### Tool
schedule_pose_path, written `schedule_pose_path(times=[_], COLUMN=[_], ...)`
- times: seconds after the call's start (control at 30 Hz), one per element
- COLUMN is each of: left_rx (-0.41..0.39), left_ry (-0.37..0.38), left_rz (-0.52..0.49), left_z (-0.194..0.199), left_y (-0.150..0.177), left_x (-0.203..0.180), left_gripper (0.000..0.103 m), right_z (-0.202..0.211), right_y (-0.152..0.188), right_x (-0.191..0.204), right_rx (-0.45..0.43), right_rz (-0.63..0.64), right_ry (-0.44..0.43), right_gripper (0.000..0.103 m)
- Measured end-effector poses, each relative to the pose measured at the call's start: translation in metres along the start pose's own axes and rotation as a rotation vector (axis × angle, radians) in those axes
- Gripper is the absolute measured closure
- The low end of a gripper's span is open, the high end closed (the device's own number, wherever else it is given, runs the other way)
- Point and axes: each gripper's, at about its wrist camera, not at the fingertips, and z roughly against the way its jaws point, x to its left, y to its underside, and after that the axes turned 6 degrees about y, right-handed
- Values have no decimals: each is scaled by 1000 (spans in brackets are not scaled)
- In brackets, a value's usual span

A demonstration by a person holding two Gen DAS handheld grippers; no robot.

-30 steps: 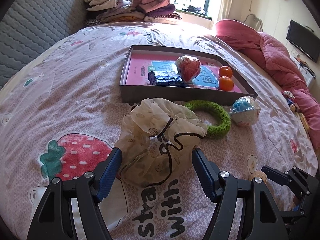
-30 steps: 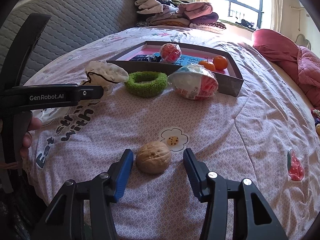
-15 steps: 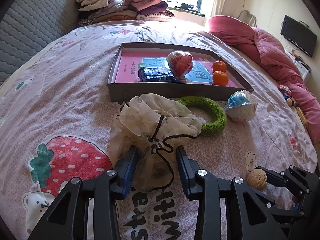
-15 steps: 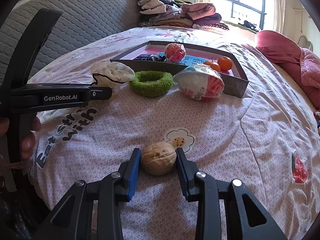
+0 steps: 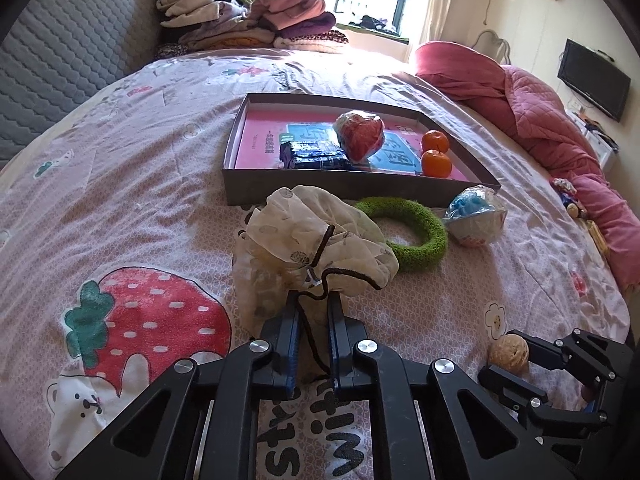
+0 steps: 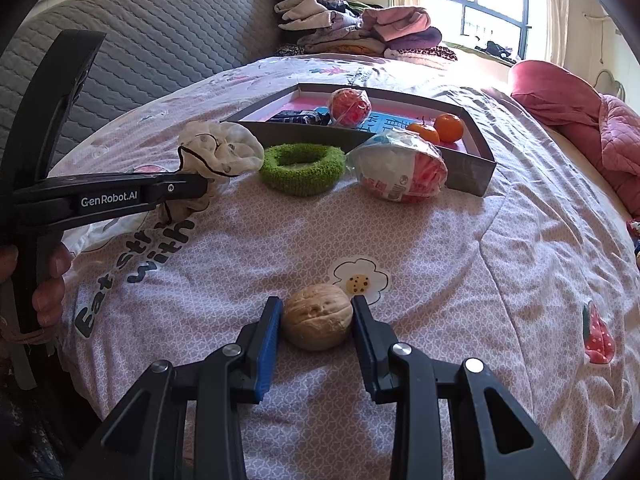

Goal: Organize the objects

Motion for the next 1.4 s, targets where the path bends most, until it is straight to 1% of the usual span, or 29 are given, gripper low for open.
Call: schedule_pose_path(times=[0.23,0.73,0.97,1.4], left_rx=[-1,-13,-27,-81], left_ry=[-15,-38,-48,-63], left_rz=[-10,-27,-33,-47], left_z=[5,24,34,58], left_y=[4,9,9,4], left_x=[-4,-14,-17,-27], left_gripper=[91,91,91,92], right_z=[2,17,25,39], right_y=[-1,-6,-7,-17], right_x=[0,3,3,1], right_rx=[-3,-42,-63,-113], right_rz=[-3,2,-1,-5], right_ry=[2,-5,-6,-23], right_gripper=[68,68,68,68])
